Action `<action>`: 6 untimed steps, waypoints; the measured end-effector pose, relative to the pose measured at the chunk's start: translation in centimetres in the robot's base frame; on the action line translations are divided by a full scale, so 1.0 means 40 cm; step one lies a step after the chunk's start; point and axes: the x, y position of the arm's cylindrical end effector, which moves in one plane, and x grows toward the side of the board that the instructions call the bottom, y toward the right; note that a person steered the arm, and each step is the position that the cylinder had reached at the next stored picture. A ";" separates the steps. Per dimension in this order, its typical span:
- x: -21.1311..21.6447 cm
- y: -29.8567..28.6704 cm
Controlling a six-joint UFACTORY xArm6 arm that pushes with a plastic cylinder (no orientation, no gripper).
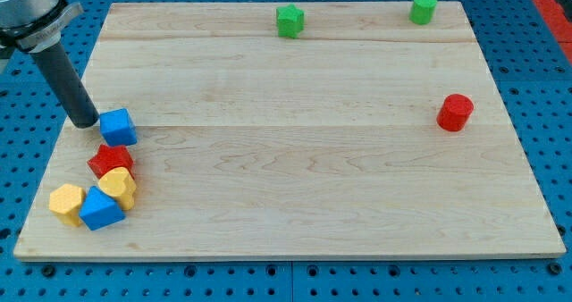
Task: Push the blue cube closer to the red star
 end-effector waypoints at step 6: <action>-0.031 0.123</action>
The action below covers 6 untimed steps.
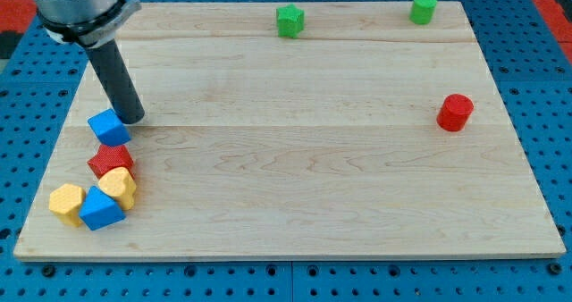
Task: Push the blue cube closer to the red star
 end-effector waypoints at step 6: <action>0.089 -0.090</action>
